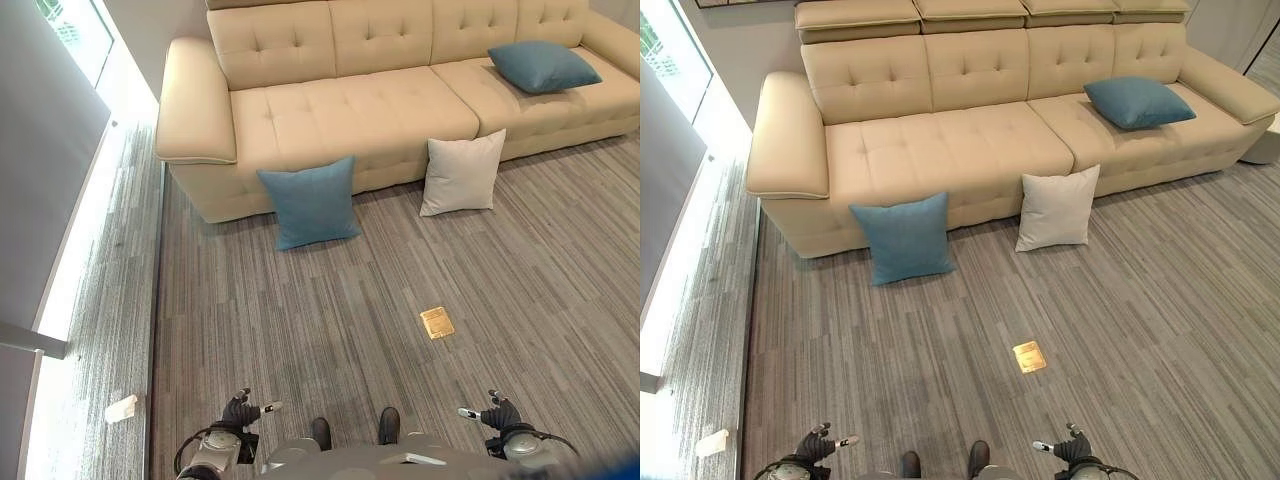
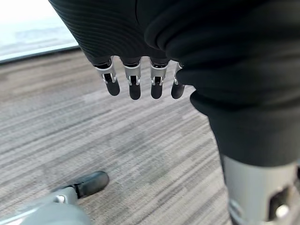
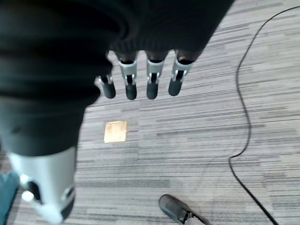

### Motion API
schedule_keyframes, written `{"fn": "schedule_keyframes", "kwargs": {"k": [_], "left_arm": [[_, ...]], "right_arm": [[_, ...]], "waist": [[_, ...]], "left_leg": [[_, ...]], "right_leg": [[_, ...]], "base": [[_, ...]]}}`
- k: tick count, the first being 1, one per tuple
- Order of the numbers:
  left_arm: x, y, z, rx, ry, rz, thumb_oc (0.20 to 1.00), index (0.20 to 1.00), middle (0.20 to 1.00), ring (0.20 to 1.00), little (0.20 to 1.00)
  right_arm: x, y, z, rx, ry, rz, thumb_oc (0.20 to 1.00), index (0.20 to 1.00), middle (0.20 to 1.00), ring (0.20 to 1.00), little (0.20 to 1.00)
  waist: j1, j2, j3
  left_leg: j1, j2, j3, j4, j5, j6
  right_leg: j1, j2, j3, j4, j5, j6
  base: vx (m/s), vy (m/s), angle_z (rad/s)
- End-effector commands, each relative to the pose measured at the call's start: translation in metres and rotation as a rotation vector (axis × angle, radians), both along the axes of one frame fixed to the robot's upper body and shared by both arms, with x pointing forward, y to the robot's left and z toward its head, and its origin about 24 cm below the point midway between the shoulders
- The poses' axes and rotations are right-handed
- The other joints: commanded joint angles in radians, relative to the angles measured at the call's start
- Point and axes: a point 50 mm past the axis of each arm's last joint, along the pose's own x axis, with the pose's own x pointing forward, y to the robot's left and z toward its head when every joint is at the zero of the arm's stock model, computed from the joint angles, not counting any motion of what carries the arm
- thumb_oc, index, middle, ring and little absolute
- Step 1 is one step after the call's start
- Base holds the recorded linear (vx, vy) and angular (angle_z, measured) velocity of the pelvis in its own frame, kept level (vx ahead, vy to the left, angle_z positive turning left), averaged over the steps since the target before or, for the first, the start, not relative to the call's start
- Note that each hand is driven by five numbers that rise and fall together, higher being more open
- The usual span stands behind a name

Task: Pick up all the scattered cushions and arrange them neatly on the sofa.

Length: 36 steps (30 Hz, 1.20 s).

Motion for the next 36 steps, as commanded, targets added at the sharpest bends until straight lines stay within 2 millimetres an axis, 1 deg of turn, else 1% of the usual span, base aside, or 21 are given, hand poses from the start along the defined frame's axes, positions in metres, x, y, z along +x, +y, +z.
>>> {"fn": "schedule_keyframes", "kwargs": {"k": [1, 2, 4, 5, 8, 14, 16, 17, 19, 23, 24, 25, 27, 28, 29, 30, 31, 33, 34, 35, 36], "left_arm": [[0.014, -0.005, 0.003, 0.021, -0.029, -0.051, 1.0, 1.0, 1.0, 1.0, 1.0], [0.014, -0.005, 0.003, 0.021, -0.029, -0.051, 1.0, 1.0, 1.0, 1.0, 1.0], [0.006, -0.002, 0.0, 0.012, -0.007, -0.023, 1.0, 1.0, 1.0, 1.0, 1.0], [-0.002, -0.003, -0.003, 0.006, 0.021, -0.011, 1.0, 1.0, 1.0, 1.0, 1.0], [-0.009, -0.007, -0.006, 0.0, 0.054, -0.028, 1.0, 1.0, 1.0, 1.0, 1.0], [-0.009, -0.012, -0.007, -0.012, 0.061, -0.045, 1.0, 1.0, 1.0, 1.0, 1.0], [-0.009, -0.012, -0.008, -0.009, 0.065, -0.054, 1.0, 1.0, 1.0, 1.0, 1.0], [-0.01, -0.012, -0.008, -0.002, 0.071, -0.066, 1.0, 1.0, 1.0, 1.0, 1.0], [-0.008, -0.009, -0.007, 0.007, 0.066, -0.058, 1.0, 1.0, 1.0, 1.0, 1.0], [-0.005, -0.006, -0.005, 0.018, 0.054, -0.05, 1.0, 1.0, 1.0, 1.0, 1.0], [-0.005, -0.005, -0.005, 0.019, 0.052, -0.044, 1.0, 1.0, 1.0, 1.0, 1.0], [-0.002, -0.004, -0.003, 0.013, 0.036, -0.025, 1.0, 1.0, 1.0, 1.0, 1.0], [-0.001, -0.003, -0.003, 0.013, 0.032, -0.028, 1.0, 1.0, 1.0, 1.0, 1.0], [0.003, -0.005, -0.002, 0.009, 0.016, -0.029, 1.0, 1.0, 1.0, 1.0, 1.0], [0.005, -0.005, -0.001, 0.006, 0.009, -0.028, 1.0, 1.0, 1.0, 1.0, 1.0], [0.008, -0.006, 0.0, 0.005, -0.002, -0.026, 1.0, 1.0, 1.0, 1.0, 1.0], [0.011, -0.008, 0.0, 0.003, -0.01, -0.033, 1.0, 1.0, 1.0, 1.0, 1.0], [0.014, -0.009, 0.001, -0.001, -0.018, -0.034, 1.0, 1.0, 1.0, 1.0, 1.0], [0.014, -0.01, 0.001, -0.002, -0.017, -0.035, 1.0, 1.0, 1.0, 1.0, 1.0], [0.016, -0.013, 0.001, -0.01, -0.024, -0.038, 1.0, 1.0, 1.0, 1.0, 1.0], [0.019, -0.017, 0.001, -0.018, -0.031, -0.056, 1.0, 1.0, 1.0, 1.0, 1.0]], "right_arm": [[0.019, 0.002, 0.005, -0.028, -0.037, 0.045, 1.0, 1.0, 1.0, 1.0, 1.0], [0.019, 0.002, 0.005, -0.028, -0.037, 0.045, 1.0, 1.0, 1.0, 1.0, 1.0], [0.012, 0.002, 0.002, -0.024, -0.007, 0.039, 1.0, 1.0, 1.0, 1.0, 1.0], [0.008, 0.001, 0.001, -0.025, 0.003, 0.029, 1.0, 1.0, 1.0, 1.0, 1.0], [0.005, 0.001, -0.001, -0.025, 0.015, 0.032, 1.0, 1.0, 1.0, 1.0, 1.0], [0.002, 0.003, -0.002, -0.029, 0.034, 0.047, 1.0, 1.0, 1.0, 1.0, 1.0], [0.003, 0.003, -0.002, -0.023, 0.027, 0.035, 1.0, 1.0, 1.0, 1.0, 1.0], [0.007, 0.004, -0.001, -0.017, 0.012, 0.032, 1.0, 1.0, 1.0, 1.0, 1.0], [0.015, 0.006, 0.002, -0.02, -0.011, 0.055, 1.0, 1.0, 1.0, 1.0, 1.0], [0.022, 0.009, 0.004, -0.02, -0.032, 0.075, 1.0, 1.0, 1.0, 1.0, 1.0], [0.023, 0.009, 0.004, -0.022, -0.034, 0.081, 1.0, 1.0, 1.0, 1.0, 1.0], [0.024, 0.007, 0.005, -0.034, -0.032, 0.089, 1.0, 1.0, 1.0, 1.0, 1.0], [0.025, 0.007, 0.006, -0.037, -0.036, 0.092, 1.0, 1.0, 1.0, 1.0, 1.0], [0.026, 0.005, 0.007, -0.044, -0.038, 0.094, 1.0, 1.0, 1.0, 1.0, 1.0], [0.026, 0.004, 0.007, -0.047, -0.039, 0.093, 1.0, 1.0, 1.0, 1.0, 1.0], [0.028, 0.003, 0.008, -0.051, -0.046, 0.093, 1.0, 1.0, 1.0, 1.0, 1.0], [0.03, 0.002, 0.009, -0.059, -0.05, 0.102, 1.0, 1.0, 1.0, 1.0, 1.0], [0.029, -0.001, 0.01, -0.066, -0.049, 0.103, 1.0, 1.0, 1.0, 1.0, 1.0], [0.027, -0.001, 0.009, -0.065, -0.044, 0.102, 1.0, 1.0, 1.0, 1.0, 1.0], [0.025, -0.001, 0.008, -0.062, -0.041, 0.097, 1.0, 1.0, 1.0, 1.0, 1.0], [0.021, -0.003, 0.008, -0.057, -0.043, 0.078, 1.0, 1.0, 1.0, 1.0, 1.0]], "waist": [[0.001, 0.01, 0.004], [0.001, 0.01, 0.004], [0.01, -0.002, -0.013], [0.013, -0.006, -0.028], [0.01, -0.006, -0.027], [0.01, -0.009, -0.03], [0.011, -0.01, -0.03], [0.012, -0.012, -0.029], [0.018, -0.013, -0.021], [0.022, -0.014, -0.004], [0.022, -0.014, 0.003], [0.014, -0.006, 0.031], [0.01, 0.005, 0.037], [-0.003, 0.012, 0.036], [-0.009, 0.014, 0.04], [-0.02, 0.01, 0.044], [-0.034, 0.007, 0.05], [-0.041, 0.005, 0.05], [-0.042, 0.002, 0.046], [-0.046, 0.001, 0.037], [-0.055, -0.002, 0.028]], "left_leg": [[-0.058, 0.013, 0.005, 0.01, -0.015, -0.034], [-0.058, 0.013, 0.005, 0.01, -0.015, -0.034], [-0.053, 0.008, 0.008, 0.01, -0.019, -0.037], [-0.041, 0.007, 0.008, 0.01, -0.022, -0.044], [-0.019, 0.012, 0.004, 0.01, -0.027, -0.049], [0.0, 0.01, -0.002, 0.01, -0.04, -0.048], [0.0, 0.009, -0.001, 0.01, -0.042, -0.046], [0.0, 0.006, 0.0, 0.01, -0.044, -0.043], [-0.008, -0.003, -0.005, 0.01, -0.045, -0.031], [-0.008, -0.017, -0.015, 0.02, -0.057, -0.009], [-0.004, -0.021, -0.018, 0.022, -0.06, -0.002], [0.008, -0.03, -0.035, 0.03, -0.065, 0.021], [0.02, -0.029, -0.044, 0.031, -0.073, 0.025], [0.037, -0.035, -0.066, 0.025, -0.08, 0.026], [0.047, -0.035, -0.079, 0.023, -0.085, 0.024], [0.057, -0.043, -0.098, 0.025, -0.095, 0.022], [0.07, -0.05, -0.124, 0.027, -0.107, 0.019], [0.085, -0.049, -0.146, 0.029, -0.118, 0.011], [0.09, -0.049, -0.153, 0.031, -0.125, 0.007], [0.093, -0.04, -0.165, 0.037, -0.13, -0.009], [0.09, -0.027, -0.168, 0.059, -0.141, -0.034]], "right_leg": [[-0.015, -0.09, 0.076, 0.089, -0.047, 0.132], [-0.014, -0.09, 0.076, 0.088, -0.047, 0.132], [0.015, -0.088, 0.053, 0.04, -0.046, 0.124], [0.047, -0.076, 0.039, -0.008, -0.046, 0.123], [0.073, -0.073, 0.025, -0.018, -0.049, 0.121], [0.094, -0.073, 0.004, -0.025, -0.056, 0.12], [0.094, -0.076, 0.003, -0.023, -0.056, 0.122], [0.092, -0.08, 0.002, -0.016, -0.056, 0.124], [0.061, -0.095, 0.009, 0.04, -0.057, 0.132], [0.002, -0.12, 0.022, 0.168, -0.061, 0.143], [-0.019, -0.13, 0.026, 0.215, -0.045, 0.145], [-0.079, -0.136, 0.053, 0.353, 0.013, 0.148], [-0.121, -0.122, 0.071, 0.406, -0.006, 0.139], [-0.148, -0.082, 0.1, 0.377, -0.042, 0.118], [-0.152, -0.064, 0.109, 0.345, -0.06, 0.114], [-0.17, -0.044, 0.13, 0.274, -0.052, 0.114], [-0.198, -0.02, 0.155, 0.21, -0.029, 0.114], [-0.196, -0.01, 0.154, 0.195, -0.028, 0.113], [-0.178, -0.01, 0.151, 0.181, -0.031, 0.108], [-0.169, 0.002, 0.149, 0.178, -0.035, 0.095], [-0.137, 0.003, 0.128, 0.154, -0.048, 0.081]], "base": [[0.0, -0.004, 0.03], [0.02, -0.025, 0.05], [0.07, -0.05, 0.08], [0.1, -0.051, 0.16], [0.07, -0.031, 0.06], [0.04, 0.005, 0.03], [0.02, 0.049, -0.01], [0.03, 0.094, -0.01], [0.02, 0.139, -0.01], [0.01, 0.106, 0.0], [0.05, 0.171, -0.03], [0.06, 0.164, -0.01], [0.13, 0.111, 0.18], [0.21, 0.021, 0.17], [0.28, -0.045, 0.2], [0.29, -0.113, 0.29], [0.29, -0.129, 0.52], [0.22, -0.12, 0.88], [0.25, -0.205, 0.97], [0.34, -0.302, 0.98], [0.38, -0.388, 1.02]]}}
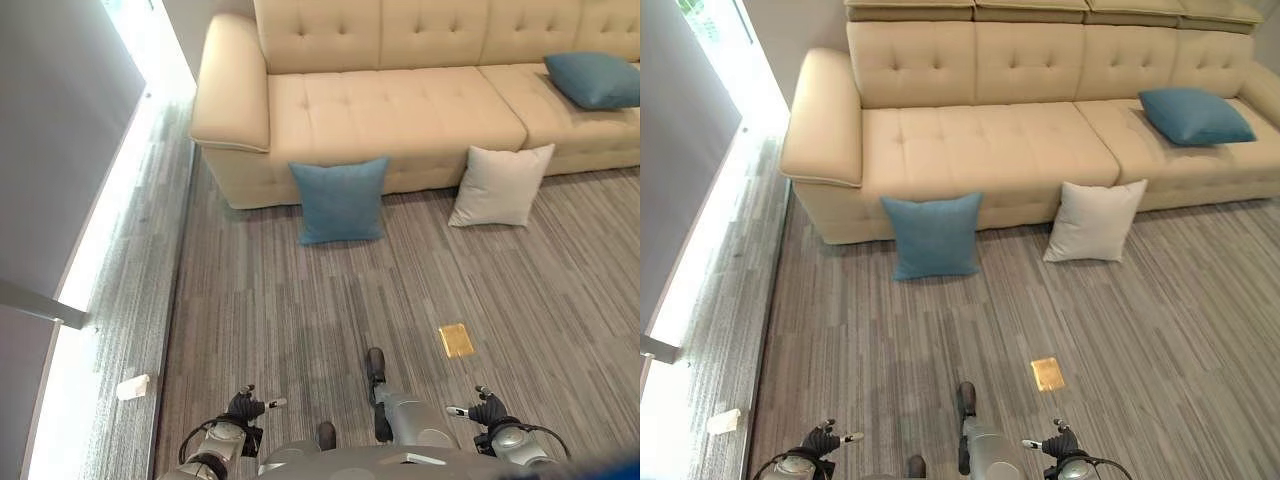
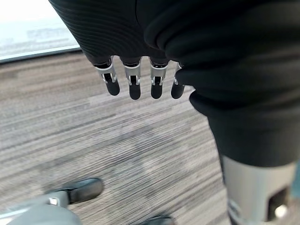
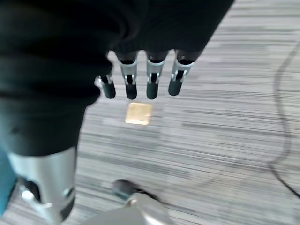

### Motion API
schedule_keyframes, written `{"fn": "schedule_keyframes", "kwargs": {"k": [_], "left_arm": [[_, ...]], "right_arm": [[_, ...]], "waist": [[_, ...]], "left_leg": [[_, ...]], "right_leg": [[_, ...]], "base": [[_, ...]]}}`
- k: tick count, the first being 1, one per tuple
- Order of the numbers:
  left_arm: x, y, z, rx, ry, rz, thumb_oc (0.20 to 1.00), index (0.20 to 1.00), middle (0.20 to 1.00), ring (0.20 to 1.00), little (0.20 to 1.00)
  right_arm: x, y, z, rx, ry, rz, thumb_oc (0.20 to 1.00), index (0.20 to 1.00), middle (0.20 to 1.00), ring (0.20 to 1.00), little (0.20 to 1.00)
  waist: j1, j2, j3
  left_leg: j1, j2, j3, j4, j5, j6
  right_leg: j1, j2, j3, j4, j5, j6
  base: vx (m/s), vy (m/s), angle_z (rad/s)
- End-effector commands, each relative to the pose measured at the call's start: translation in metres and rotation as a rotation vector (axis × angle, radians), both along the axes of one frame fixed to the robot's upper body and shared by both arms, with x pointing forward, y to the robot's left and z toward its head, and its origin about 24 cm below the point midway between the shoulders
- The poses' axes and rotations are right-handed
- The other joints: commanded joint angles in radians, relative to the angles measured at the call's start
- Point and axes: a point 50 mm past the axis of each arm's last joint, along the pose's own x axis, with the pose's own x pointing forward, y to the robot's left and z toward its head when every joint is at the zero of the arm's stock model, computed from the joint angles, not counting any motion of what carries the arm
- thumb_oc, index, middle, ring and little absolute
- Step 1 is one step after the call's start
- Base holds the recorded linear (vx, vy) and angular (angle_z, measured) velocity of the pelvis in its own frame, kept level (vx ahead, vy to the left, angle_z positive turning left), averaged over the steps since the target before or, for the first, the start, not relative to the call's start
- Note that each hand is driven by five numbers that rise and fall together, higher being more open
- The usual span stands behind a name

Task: Pick up all the scattered cushions and arrange them neatly on the sofa.

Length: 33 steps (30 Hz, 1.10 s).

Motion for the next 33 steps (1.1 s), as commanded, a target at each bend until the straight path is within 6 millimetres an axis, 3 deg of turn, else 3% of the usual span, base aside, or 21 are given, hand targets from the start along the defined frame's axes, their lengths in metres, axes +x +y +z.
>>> {"fn": "schedule_keyframes", "kwargs": {"k": [1, 3, 6, 8, 9, 11, 14, 15, 16, 17, 20, 22, 28, 33], "left_arm": [[0.024, -0.003, 0.008, 0.004, -0.079, -0.054, 1.0, 1.0, 1.0, 1.0, 1.0], [0.03, -0.006, 0.01, -0.001, -0.096, -0.064, 1.0, 1.0, 1.0, 1.0, 1.0], [0.031, -0.005, 0.01, -0.005, -0.095, -0.05, 1.0, 1.0, 1.0, 1.0, 1.0], [0.024, -0.002, 0.008, 0.002, -0.07, -0.043, 1.0, 1.0, 1.0, 1.0, 1.0], [0.022, 0.0, 0.007, 0.008, -0.06, -0.041, 1.0, 1.0, 1.0, 1.0, 1.0], [0.017, 0.003, 0.006, 0.018, -0.045, -0.035, 1.0, 1.0, 1.0, 1.0, 1.0], [0.007, 0.005, 0.003, 0.019, -0.018, -0.017, 1.0, 1.0, 1.0, 1.0, 1.0], [0.006, 0.006, 0.003, 0.021, -0.018, -0.017, 1.0, 1.0, 1.0, 1.0, 1.0], [0.012, 0.007, 0.006, 0.013, -0.04, -0.002, 1.0, 1.0, 1.0, 1.0, 1.0], [0.012, 0.01, 0.006, 0.016, -0.043, 0.009, 1.0, 1.0, 1.0, 1.0, 1.0], [0.01, 0.012, 0.006, 0.022, -0.038, 0.009, 1.0, 1.0, 1.0, 1.0, 1.0], [0.007, 0.014, 0.005, 0.026, -0.023, -0.001, 1.0, 1.0, 1.0, 1.0, 1.0], [0.005, 0.016, 0.005, 0.046, -0.008, -0.029, 1.0, 1.0, 1.0, 1.0, 1.0], [-0.002, 0.013, 0.002, 0.046, 0.012, -0.042, 1.0, 1.0, 1.0, 1.0, 1.0]], "right_arm": [[0.012, -0.02, 0.01, -0.051, -0.069, -0.012, 1.0, 1.0, 1.0, 1.0, 1.0], [0.013, -0.022, 0.012, -0.049, -0.082, -0.024, 1.0, 1.0, 1.0, 1.0, 1.0], [0.009, -0.023, 0.01, -0.042, -0.069, -0.044, 1.0, 1.0, 1.0, 1.0, 1.0], [0.004, -0.024, 0.008, -0.043, -0.052, -0.053, 1.0, 1.0, 1.0, 1.0, 1.0], [0.003, -0.024, 0.008, -0.046, -0.049, -0.053, 1.0, 1.0, 1.0, 1.0, 1.0], [-0.002, -0.023, 0.006, -0.05, -0.029, -0.051, 1.0, 1.0, 1.0, 1.0, 1.0], [-0.007, -0.015, 0.002, -0.032, -0.013, -0.036, 1.0, 1.0, 1.0, 1.0, 1.0], [-0.005, -0.013, 0.002, -0.03, -0.013, -0.023, 1.0, 1.0, 1.0, 1.0, 1.0], [0.006, -0.011, 0.006, -0.043, -0.034, 0.025, 1.0, 1.0, 1.0, 1.0, 1.0], [0.012, -0.011, 0.008, -0.056, -0.045, 0.052, 1.0, 1.0, 1.0, 1.0, 1.0], [0.017, -0.011, 0.01, -0.062, -0.062, 0.065, 1.0, 1.0, 1.0, 1.0, 1.0], [0.027, -0.015, 0.015, -0.079, -0.085, 0.076, 1.0, 1.0, 1.0, 1.0, 1.0], [0.039, -0.02, 0.022, -0.106, -0.12, 0.106, 1.0, 1.0, 1.0, 1.0, 1.0], [0.038, -0.021, 0.022, -0.115, -0.125, 0.119, 1.0, 1.0, 1.0, 1.0, 1.0]], "waist": [[-0.016, -0.031, 0.001], [-0.018, -0.047, 0.018], [-0.008, -0.07, 0.032], [0.007, -0.083, 0.028], [0.012, -0.087, 0.025], [0.03, -0.08, 0.02], [0.039, -0.072, -0.009], [0.04, -0.068, -0.016], [0.04, -0.057, -0.009], [0.041, -0.048, 0.0], [0.041, -0.039, 0.006], [0.041, -0.026, 0.009], [0.031, -0.03, 0.019], [0.028, -0.037, -0.022]], "left_leg": [[-0.103, 0.013, 0.087, 0.136, 0.003, -0.091], [-0.184, 0.02, 0.123, 0.288, 0.039, -0.119], [-0.267, 0.048, 0.192, 0.424, 0.06, -0.114], [-0.324, 0.037, 0.217, 0.36, 0.014, -0.082], [-0.348, 0.033, 0.217, 0.341, 0.018, -0.078], [-0.411, 0.045, 0.232, 0.246, 0.109, -0.087], [-0.369, 0.027, 0.242, 0.158, 0.13, -0.071], [-0.338, 0.014, 0.248, 0.135, 0.119, -0.059], [-0.295, 0.003, 0.255, 0.12, 0.098, -0.031], [-0.271, 0.002, 0.266, 0.121, 0.08, -0.016], [-0.242, 0.004, 0.275, 0.118, 0.063, -0.01], [-0.199, 0.012, 0.284, 0.107, 0.039, -0.014], [-0.156, 0.004, 0.282, 0.106, 0.015, -0.027], [-0.127, 0.024, 0.28, 0.081, 0.027, -0.059]], "right_leg": [[0.088, -0.049, 0.001, 0.033, -0.104, 0.057], [0.121, -0.054, -0.014, 0.012, -0.107, 0.039], [0.163, -0.058, -0.029, -0.008, -0.126, 0.014], [0.19, -0.059, -0.027, -0.02, -0.152, 0.016], [0.202, -0.056, -0.023, -0.025, -0.161, 0.017], [0.24, -0.032, -0.012, -0.03, -0.188, 0.019], [0.268, -0.025, 0.013, 0.02, -0.214, 0.038], [0.248, -0.034, 0.021, 0.076, -0.209, 0.06], [0.181, -0.071, 0.017, 0.229, -0.159, 0.101], [0.14, -0.098, -0.009, 0.32, -0.129, 0.119], [0.104, -0.131, -0.053, 0.355, -0.104, 0.117], [0.078, -0.181, -0.158, 0.247, -0.122, 0.095], [0.068, -0.22, -0.193, 0.114, -0.051, 0.122], [0.156, -0.16, -0.177, 0.011, -0.075, 0.106]], "base": [[0.28, -0.313, 1.01], [0.1, -0.203, 0.88], [0.11, -0.149, 0.45], [0.23, -0.071, 0.15], [0.28, -0.016, -0.09], [0.28, 0.018, -0.01], [0.43, 0.212, -0.42], [0.41, 0.327, -1.15], [0.33, 0.31, -0.85], [0.26, 0.243, -0.47], [0.16, 0.067, -0.03], [0.24, -0.025, 0.07], [0.12, -0.089, 0.27], [0.1, -0.223, -0.14]]}}
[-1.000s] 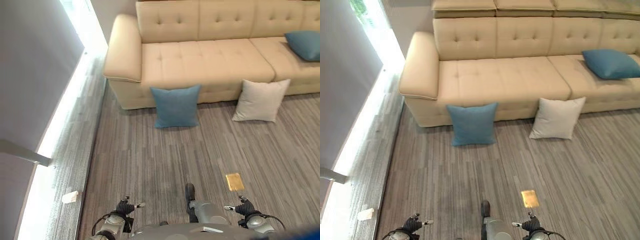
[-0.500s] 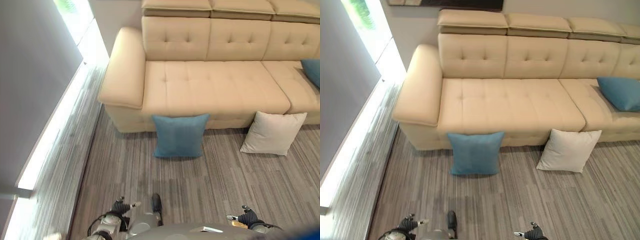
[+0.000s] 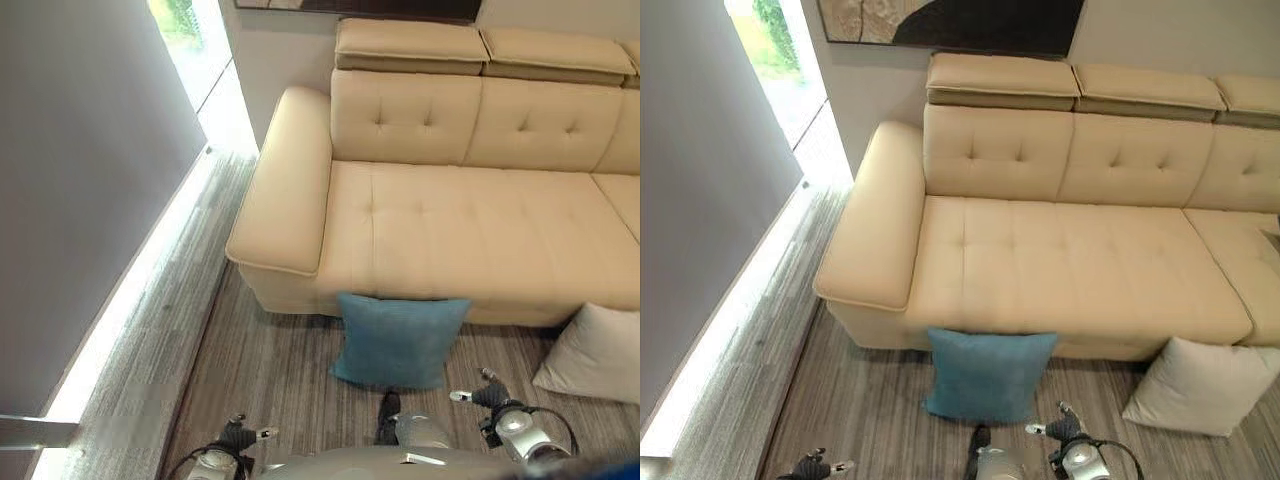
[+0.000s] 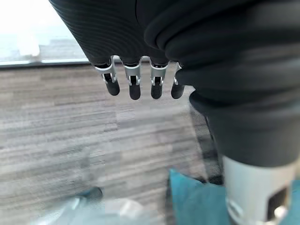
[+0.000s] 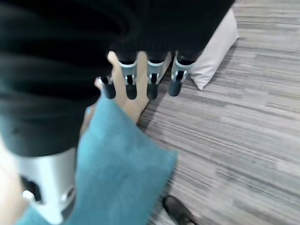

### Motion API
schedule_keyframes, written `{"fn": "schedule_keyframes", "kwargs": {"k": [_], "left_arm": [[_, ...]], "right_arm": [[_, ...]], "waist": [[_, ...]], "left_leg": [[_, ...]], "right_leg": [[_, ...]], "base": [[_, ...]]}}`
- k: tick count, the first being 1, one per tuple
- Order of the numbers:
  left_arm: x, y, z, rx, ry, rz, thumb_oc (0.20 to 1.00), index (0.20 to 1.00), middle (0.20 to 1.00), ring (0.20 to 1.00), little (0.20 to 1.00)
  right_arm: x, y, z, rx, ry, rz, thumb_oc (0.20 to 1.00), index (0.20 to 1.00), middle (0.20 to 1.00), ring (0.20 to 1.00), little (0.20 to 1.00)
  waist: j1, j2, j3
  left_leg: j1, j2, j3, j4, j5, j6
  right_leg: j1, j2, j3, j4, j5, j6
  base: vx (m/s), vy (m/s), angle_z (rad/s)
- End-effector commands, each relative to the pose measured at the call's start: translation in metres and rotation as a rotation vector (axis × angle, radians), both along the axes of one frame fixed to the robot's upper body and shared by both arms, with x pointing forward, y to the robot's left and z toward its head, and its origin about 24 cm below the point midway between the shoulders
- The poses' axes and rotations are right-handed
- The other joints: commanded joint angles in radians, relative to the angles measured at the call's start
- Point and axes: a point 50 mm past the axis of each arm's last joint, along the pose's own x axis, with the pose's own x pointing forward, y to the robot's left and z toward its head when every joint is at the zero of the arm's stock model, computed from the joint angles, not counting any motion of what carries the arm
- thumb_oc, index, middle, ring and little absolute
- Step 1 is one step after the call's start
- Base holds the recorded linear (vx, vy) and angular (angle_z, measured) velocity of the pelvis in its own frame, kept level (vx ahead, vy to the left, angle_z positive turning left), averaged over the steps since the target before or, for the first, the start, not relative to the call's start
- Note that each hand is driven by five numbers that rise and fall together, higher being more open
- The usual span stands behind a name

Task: Pick up all the scattered cushions and arrange them neatly on the sofa.

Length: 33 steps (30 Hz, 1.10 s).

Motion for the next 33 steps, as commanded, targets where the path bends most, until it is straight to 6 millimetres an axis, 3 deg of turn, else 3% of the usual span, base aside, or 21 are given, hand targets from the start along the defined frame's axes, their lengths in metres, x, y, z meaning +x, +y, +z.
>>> {"fn": "schedule_keyframes", "kwargs": {"k": [1, 3, 6, 10, 12, 17, 25, 26, 33], "left_arm": [[0.037, 0.003, 0.009, 0.026, -0.083, -0.068, 1.0, 1.0, 1.0, 1.0, 1.0], [0.04, -0.001, 0.009, 0.018, -0.09, -0.09, 1.0, 1.0, 1.0, 1.0, 1.0], [0.05, -0.008, 0.01, 0.002, -0.11, -0.104, 1.0, 1.0, 1.0, 1.0, 1.0], [0.046, -0.013, 0.008, -0.005, -0.092, -0.119, 1.0, 1.0, 1.0, 1.0, 1.0], [0.045, -0.012, 0.008, -0.005, -0.092, -0.11, 1.0, 1.0, 1.0, 1.0, 1.0], [0.041, 0.001, 0.009, 0.03, -0.082, -0.085, 1.0, 1.0, 1.0, 1.0, 1.0], [0.04, 0.015, 0.013, 0.059, -0.099, -0.034, 1.0, 1.0, 1.0, 1.0, 1.0], [0.041, 0.018, 0.014, 0.067, -0.101, -0.034, 1.0, 1.0, 1.0, 1.0, 1.0], [0.047, 0.019, 0.016, 0.066, -0.132, -0.01, 1.0, 1.0, 1.0, 1.0, 1.0]], "right_arm": [[0.012, -0.012, 0.009, -0.049, -0.051, 0.013, 1.0, 1.0, 1.0, 1.0, 1.0], [0.008, -0.013, 0.008, -0.036, -0.054, -0.006, 1.0, 1.0, 1.0, 1.0, 1.0], [0.007, -0.017, 0.009, -0.042, -0.059, -0.017, 1.0, 1.0, 1.0, 1.0, 1.0], [0.008, -0.02, 0.01, -0.056, -0.057, -0.028, 1.0, 1.0, 1.0, 1.0, 1.0], [0.009, -0.017, 0.009, -0.05, -0.055, -0.022, 1.0, 1.0, 1.0, 1.0, 1.0], [0.01, -0.008, 0.006, -0.041, -0.041, 0.007, 1.0, 1.0, 1.0, 1.0, 1.0], [0.024, -0.003, 0.012, -0.032, -0.079, 0.029, 1.0, 1.0, 1.0, 1.0, 1.0], [0.026, -0.003, 0.013, -0.026, -0.094, 0.026, 1.0, 1.0, 1.0, 1.0, 1.0], [0.029, -0.005, 0.017, -0.031, -0.128, 0.028, 1.0, 1.0, 1.0, 1.0, 1.0]], "waist": [[-0.052, 0.017, 0.042], [-0.063, 0.015, 0.045], [-0.062, -0.001, 0.084], [-0.059, 0.004, 0.086], [-0.053, 0.009, 0.082], [-0.038, 0.003, 0.065], [-0.016, 0.011, 0.087], [-0.024, 0.015, 0.09], [-0.024, 0.006, 0.077]], "left_leg": [[-0.046, 0.077, -0.034, -0.147, 0.093, 0.0], [-0.065, 0.103, -0.038, -0.125, 0.103, -0.027], [-0.162, 0.128, -0.05, 0.048, 0.105, -0.056], [-0.19, 0.091, -0.052, -0.026, 0.111, -0.03], [-0.192, 0.066, -0.095, -0.07, 0.118, -0.019], [-0.145, 0.05, -0.064, -0.137, 0.123, 0.009], [-0.131, 0.044, -0.051, -0.133, 0.105, 0.042], [-0.129, 0.037, -0.065, -0.126, 0.1, 0.05], [-0.149, 0.042, -0.071, -0.111, 0.098, 0.035]], "right_leg": [[0.042, -0.054, -0.004, 0.104, -0.11, 0.21], [0.065, -0.027, -0.003, 0.065, -0.124, 0.19], [0.098, -0.011, -0.016, 0.015, -0.136, 0.156], [0.096, -0.004, -0.004, 0.004, -0.131, 0.166], [0.072, 0.003, 0.019, 0.024, -0.133, 0.173], [0.048, -0.021, 0.042, 0.089, -0.139, 0.198], [-0.018, -0.065, 0.039, 0.229, -0.137, 0.235], [-0.027, -0.063, 0.095, 0.249, -0.143, 0.239], [0.004, -0.064, 0.115, 0.136, -0.128, 0.226]], "base": [[0.03, -0.284, -1.01], [-0.02, -0.304, -0.14], [-0.11, -0.195, 0.33], [0.01, 0.053, 0.14], [0.03, 0.132, -0.08], [0.09, 0.147, -0.51], [0.01, 0.072, -0.18], [0.04, 0.02, -0.08], [0.04, -0.091, 0.02]]}}
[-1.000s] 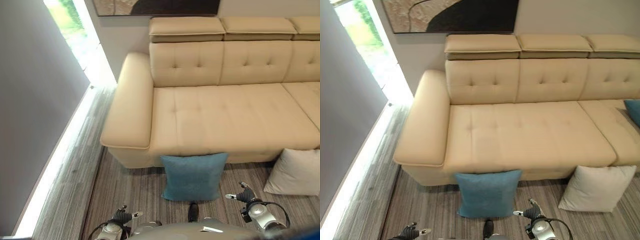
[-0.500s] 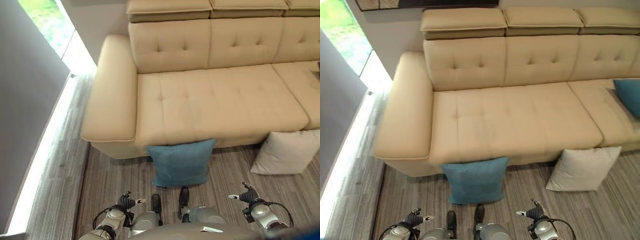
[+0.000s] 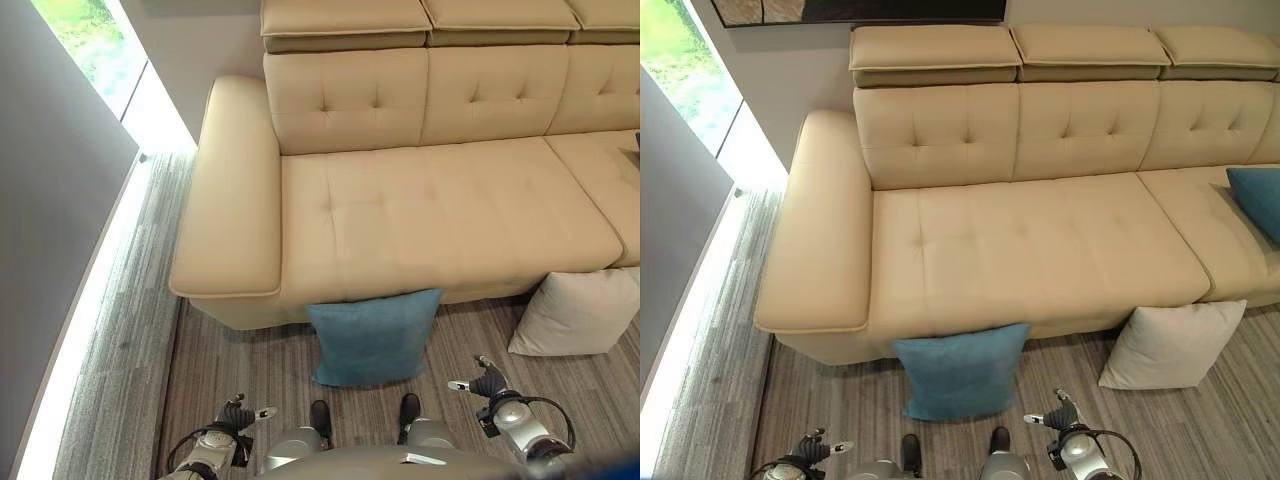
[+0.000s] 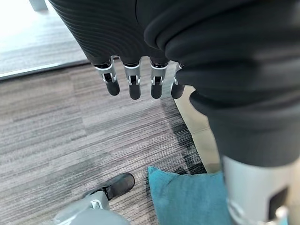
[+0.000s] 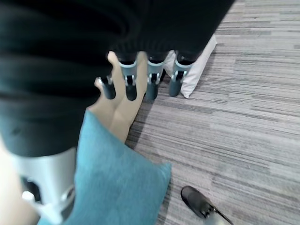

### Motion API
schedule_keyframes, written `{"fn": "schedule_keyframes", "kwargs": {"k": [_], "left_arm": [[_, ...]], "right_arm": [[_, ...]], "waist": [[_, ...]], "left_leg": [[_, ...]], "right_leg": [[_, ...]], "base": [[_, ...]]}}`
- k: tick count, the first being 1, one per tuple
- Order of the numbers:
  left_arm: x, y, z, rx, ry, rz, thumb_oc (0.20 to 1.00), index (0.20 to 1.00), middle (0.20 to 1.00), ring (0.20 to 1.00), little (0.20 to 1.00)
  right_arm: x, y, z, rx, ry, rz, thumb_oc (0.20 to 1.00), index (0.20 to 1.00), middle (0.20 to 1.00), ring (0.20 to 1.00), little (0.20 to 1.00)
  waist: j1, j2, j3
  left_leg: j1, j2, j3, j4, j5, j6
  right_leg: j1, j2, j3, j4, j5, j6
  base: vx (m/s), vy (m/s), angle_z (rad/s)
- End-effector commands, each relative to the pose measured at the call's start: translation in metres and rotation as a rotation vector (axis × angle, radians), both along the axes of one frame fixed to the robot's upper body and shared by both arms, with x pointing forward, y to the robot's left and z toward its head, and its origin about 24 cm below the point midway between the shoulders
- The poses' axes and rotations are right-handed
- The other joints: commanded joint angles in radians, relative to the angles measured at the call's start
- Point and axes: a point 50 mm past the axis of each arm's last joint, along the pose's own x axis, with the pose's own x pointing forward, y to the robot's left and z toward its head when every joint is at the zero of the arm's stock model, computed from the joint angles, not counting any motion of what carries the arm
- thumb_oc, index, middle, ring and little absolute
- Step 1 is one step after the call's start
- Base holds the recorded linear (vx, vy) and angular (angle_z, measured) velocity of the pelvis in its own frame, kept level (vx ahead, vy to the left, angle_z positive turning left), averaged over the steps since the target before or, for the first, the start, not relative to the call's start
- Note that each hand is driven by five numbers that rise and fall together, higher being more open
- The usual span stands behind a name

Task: Pick up all the scattered cushions and arrange them neatly on the sofa.

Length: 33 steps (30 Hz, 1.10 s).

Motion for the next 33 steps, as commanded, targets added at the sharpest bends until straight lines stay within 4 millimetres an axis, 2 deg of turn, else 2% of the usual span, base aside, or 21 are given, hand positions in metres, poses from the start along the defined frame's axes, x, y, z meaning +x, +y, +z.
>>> {"fn": "schedule_keyframes", "kwargs": {"k": [1, 5, 7, 10, 11, 12, 15, 16, 17, 18, 19, 20, 21, 28, 33], "left_arm": [[0.019, 0.002, 0.006, 0.016, -0.064, 0.001, 1.0, 1.0, 1.0, 1.0, 1.0], [0.03, -0.002, 0.01, 0.006, -0.115, 0.01, 1.0, 1.0, 1.0, 1.0, 1.0], [0.059, -0.002, 0.024, -0.004, -0.249, 0.061, 1.0, 1.0, 1.0, 1.0, 1.0], [0.088, -0.005, 0.04, -0.019, -0.381, 0.108, 1.0, 1.0, 1.0, 1.0, 1.0], [0.089, -0.005, 0.04, -0.019, -0.382, 0.108, 1.0, 1.0, 1.0, 1.0, 1.0], [0.115, -0.008, 0.057, -0.031, -0.497, 0.131, 1.0, 1.0, 1.0, 1.0, 1.0], [0.144, -0.011, 0.081, -0.046, -0.634, 0.143, 1.0, 1.0, 1.0, 1.0, 1.0], [0.155, -0.012, 0.091, -0.048, -0.685, 0.149, 1.0, 1.0, 1.0, 1.0, 1.0], [0.165, -0.012, 0.101, -0.049, -0.731, 0.152, 1.0, 1.0, 1.0, 1.0, 1.0], [0.183, -0.014, 0.119, -0.047, -0.81, 0.176, 1.0, 1.0, 1.0, 1.0, 1.0], [0.183, -0.014, 0.119, -0.047, -0.811, 0.176, 1.0, 1.0, 1.0, 1.0, 1.0], [0.198, -0.019, 0.134, -0.056, -0.874, 0.191, 1.0, 1.0, 1.0, 1.0, 1.0], [0.205, -0.021, 0.142, -0.062, -0.908, 0.204, 1.0, 1.0, 1.0, 1.0, 1.0], [0.244, -0.032, 0.194, -0.15, -1.086, 0.224, 1.0, 1.0, 1.0, 1.0, 1.0], [0.273, -0.037, 0.26, -0.174, -1.282, 0.152, 1.0, 1.0, 1.0, 1.0, 1.0]], "right_arm": [[0.013, -0.009, 0.011, -0.031, -0.068, 0.005, 1.0, 1.0, 1.0, 1.0, 1.0], [0.013, -0.013, 0.014, -0.034, -0.091, -0.01, 1.0, 1.0, 1.0, 1.0, 1.0], [0.024, -0.015, 0.021, -0.035, -0.149, -0.034, 1.0, 1.0, 1.0, 1.0, 1.0], [0.042, -0.016, 0.033, -0.028, -0.238, -0.074, 1.0, 1.0, 1.0, 1.0, 1.0], [0.043, -0.016, 0.033, -0.028, -0.239, -0.075, 1.0, 1.0, 1.0, 1.0, 1.0], [0.06, -0.018, 0.046, -0.022, -0.319, -0.111, 1.0, 1.0, 1.0, 1.0, 1.0], [0.085, -0.017, 0.066, -0.008, -0.43, -0.145, 1.0, 1.0, 1.0, 1.0, 1.0], [0.097, -0.016, 0.076, -0.002, -0.485, -0.157, 1.0, 1.0, 1.0, 1.0, 1.0], [0.107, -0.015, 0.085, -0.001, -0.531, -0.164, 1.0, 1.0, 1.0, 1.0, 1.0], [0.131, -0.009, 0.112, 0.014, -0.667, -0.187, 1.0, 1.0, 1.0, 1.0, 1.0], [0.131, -0.009, 0.112, 0.014, -0.668, -0.187, 1.0, 1.0, 1.0, 1.0, 1.0], [0.148, -0.004, 0.134, 0.027, -0.77, -0.208, 1.0, 1.0, 1.0, 1.0, 1.0], [0.157, -0.003, 0.146, 0.028, -0.824, -0.22, 1.0, 1.0, 1.0, 1.0, 1.0], [0.197, 0.007, 0.216, 0.12, -1.093, -0.267, 1.0, 1.0, 1.0, 1.0, 1.0], [0.215, 0.009, 0.272, 0.133, -1.272, -0.248, 1.0, 1.0, 1.0, 1.0, 1.0]], "waist": [[-0.006, -0.008, 0.009], [-0.015, -0.006, 0.016], [-0.02, -0.006, 0.057], [-0.023, -0.006, 0.106], [-0.023, -0.006, 0.103], [-0.025, -0.002, 0.14], [-0.029, 0.008, 0.158], [-0.03, 0.013, 0.163], [-0.03, 0.02, 0.168], [-0.035, 0.032, 0.173], [-0.035, 0.032, 0.17], [-0.04, 0.039, 0.178], [-0.043, 0.044, 0.182], [-0.057, 0.066, 0.165], [-0.075, 0.08, 0.162]], "left_leg": [[-0.049, -0.03, -0.036, 0.107, -0.104, -0.019], [-0.053, -0.023, -0.042, 0.1, -0.096, -0.03], [-0.105, -0.013, -0.053, 0.116, -0.087, -0.039], [-0.21, -0.003, -0.066, 0.171, -0.079, -0.044], [-0.216, -0.002, -0.067, 0.174, -0.08, -0.044], [-0.317, 0.005, -0.074, 0.233, -0.08, -0.048], [-0.459, 0.006, -0.077, 0.298, -0.071, -0.047], [-0.51, 0.006, -0.076, 0.32, -0.069, -0.045], [-0.548, 0.015, -0.081, 0.349, -0.097, -0.052], [-0.678, 0.025, -0.082, 0.403, -0.095, -0.052], [-0.683, 0.025, -0.082, 0.406, -0.096, -0.052], [-0.781, 0.033, -0.081, 0.452, -0.096, -0.053], [-0.833, 0.038, -0.083, 0.47, -0.094, -0.051], [-1.108, 0.05, -0.093, 0.548, -0.089, -0.048], [-1.293, 0.05, -0.101, 0.588, -0.087, -0.049]], "right_leg": [[-0.048, 0.009, 0.029, 0.138, -0.088, 0.021], [-0.037, 0.018, 0.014, 0.118, -0.094, 0.011], [-0.081, 0.021, 0.001, 0.131, -0.098, 0.002], [-0.176, 0.015, -0.006, 0.172, -0.097, -0.011], [-0.18, 0.015, -0.007, 0.174, -0.098, -0.012], [-0.282, 0.006, -0.008, 0.231, -0.098, -0.024], [-0.425, 0.002, -0.011, 0.296, -0.1, -0.038], [-0.474, -0.001, -0.009, 0.317, -0.102, -0.041], [-0.519, -0.002, -0.002, 0.356, -0.133, -0.038], [-0.654, -0.01, 0.009, 0.421, -0.143, -0.044], [-0.66, -0.011, 0.009, 0.424, -0.144, -0.044], [-0.755, -0.021, 0.019, 0.472, -0.147, -0.048], [-0.815, -0.023, 0.024, 0.505, -0.149, -0.048], [-1.095, -0.032, 0.066, 0.602, -0.159, -0.054], [-1.288, -0.03, 0.086, 0.66, -0.158, -0.047]], "base": [[0.02, -0.124, -0.07], [0.0, -0.091, 0.06], [-0.19, -0.108, 0.22], [-0.21, -0.064, 0.2], [-0.3, -0.063, 0.26], [-0.28, -0.055, 0.17], [-0.24, -0.033, 0.1], [-0.11, -0.019, 0.1], [-0.21, 0.003, 0.07], [-0.14, 0.009, -0.03], [-0.24, 0.034, 0.0], [-0.15, 0.014, 0.0], [-0.18, 0.029, 0.01], [-0.05, 0.002, -0.04], [-0.02, -0.046, 0.02]]}}
